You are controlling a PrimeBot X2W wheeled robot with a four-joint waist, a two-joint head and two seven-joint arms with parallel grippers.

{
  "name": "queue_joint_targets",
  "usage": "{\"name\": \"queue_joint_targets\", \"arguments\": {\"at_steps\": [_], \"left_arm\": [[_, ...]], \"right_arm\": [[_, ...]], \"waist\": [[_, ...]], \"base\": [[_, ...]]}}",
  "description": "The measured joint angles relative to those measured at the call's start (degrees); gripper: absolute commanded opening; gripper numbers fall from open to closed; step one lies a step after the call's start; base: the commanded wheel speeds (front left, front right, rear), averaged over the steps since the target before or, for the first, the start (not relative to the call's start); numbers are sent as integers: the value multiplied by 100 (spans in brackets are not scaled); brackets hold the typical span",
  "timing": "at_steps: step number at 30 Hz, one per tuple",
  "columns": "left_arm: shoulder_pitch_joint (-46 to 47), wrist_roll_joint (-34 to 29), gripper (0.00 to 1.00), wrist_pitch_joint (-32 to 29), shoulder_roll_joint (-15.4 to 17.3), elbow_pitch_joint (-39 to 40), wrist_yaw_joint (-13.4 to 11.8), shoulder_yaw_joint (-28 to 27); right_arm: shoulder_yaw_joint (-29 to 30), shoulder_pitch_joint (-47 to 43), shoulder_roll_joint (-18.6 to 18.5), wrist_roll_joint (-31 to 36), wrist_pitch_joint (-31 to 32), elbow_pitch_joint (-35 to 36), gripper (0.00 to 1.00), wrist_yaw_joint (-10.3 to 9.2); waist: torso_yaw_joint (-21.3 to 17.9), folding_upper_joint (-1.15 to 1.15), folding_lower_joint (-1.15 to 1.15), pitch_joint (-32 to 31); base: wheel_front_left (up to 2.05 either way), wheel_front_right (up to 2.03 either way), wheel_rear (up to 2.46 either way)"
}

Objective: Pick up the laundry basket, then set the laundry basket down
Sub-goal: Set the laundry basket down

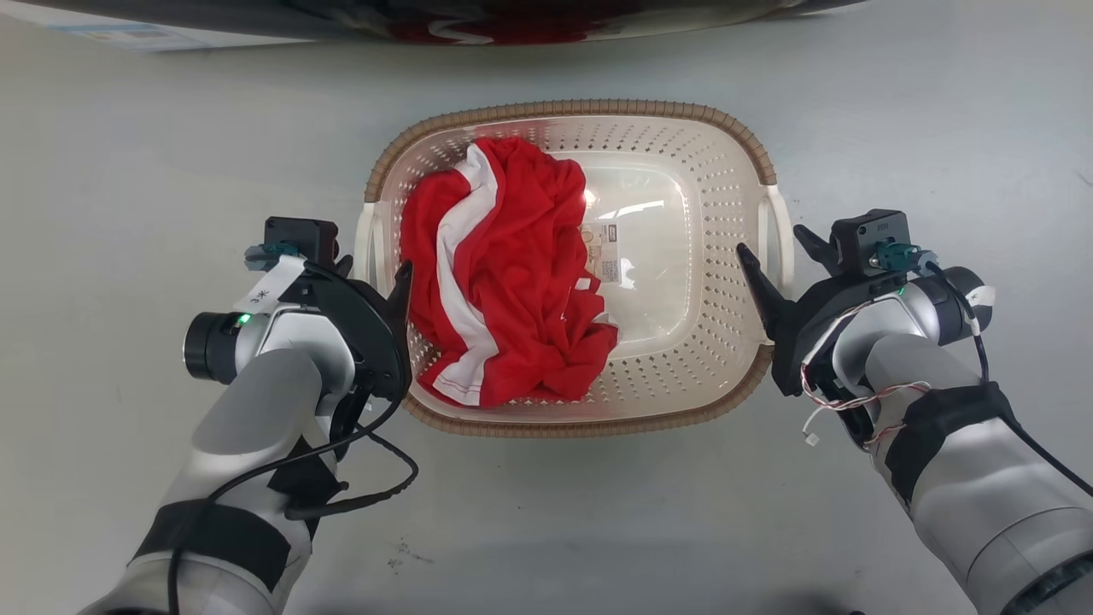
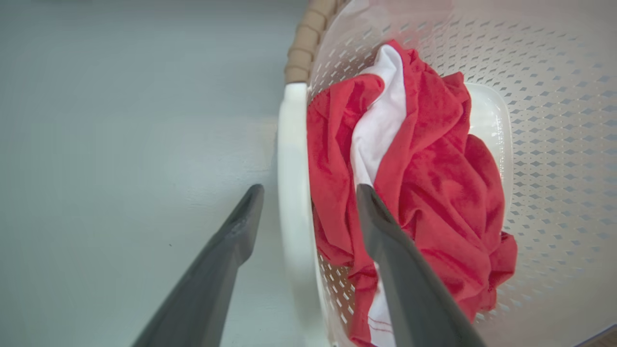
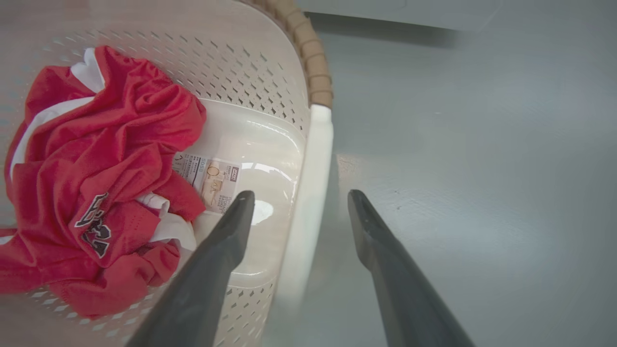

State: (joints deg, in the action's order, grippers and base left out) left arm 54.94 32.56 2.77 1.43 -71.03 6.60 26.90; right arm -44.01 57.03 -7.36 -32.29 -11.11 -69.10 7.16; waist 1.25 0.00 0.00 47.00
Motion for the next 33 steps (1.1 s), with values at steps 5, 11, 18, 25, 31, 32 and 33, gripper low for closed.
{"name": "queue_joint_targets", "arguments": {"at_steps": [5,11,18,25,31,32,33], "left_arm": [[-72,13,100,94,1,-25,2,41],[-319,12,100,305,4,-32,3,126],[-614,33,100,597,10,3,5,189],[-891,35,100,896,13,96,48,263],[-1171,51,100,1054,18,233,48,311],[-1227,69,100,1056,16,263,46,299],[-1284,76,100,1087,19,291,45,299]], "right_arm": [[-7,-25,13,-3,-99,-18,100,0],[4,-257,34,-41,-212,-8,100,0],[126,-578,51,-124,-269,11,100,0],[205,-935,58,-193,-311,111,100,0],[320,-1174,49,-224,-313,298,100,0],[345,-1234,44,-225,-314,352,100,-1],[385,-1300,37,-244,-315,401,100,-1]], "waist": [[-23,0,0,-197],[-55,0,0,-510],[-88,0,0,-992],[-106,0,0,-1527],[-112,0,-1,-1922],[-112,0,-1,-2001],[-111,-1,-1,-2079]], "base": [[0,0,0],[0,0,0],[0,0,0],[0,0,0],[0,0,0],[0,0,0],[0,0,0]]}}
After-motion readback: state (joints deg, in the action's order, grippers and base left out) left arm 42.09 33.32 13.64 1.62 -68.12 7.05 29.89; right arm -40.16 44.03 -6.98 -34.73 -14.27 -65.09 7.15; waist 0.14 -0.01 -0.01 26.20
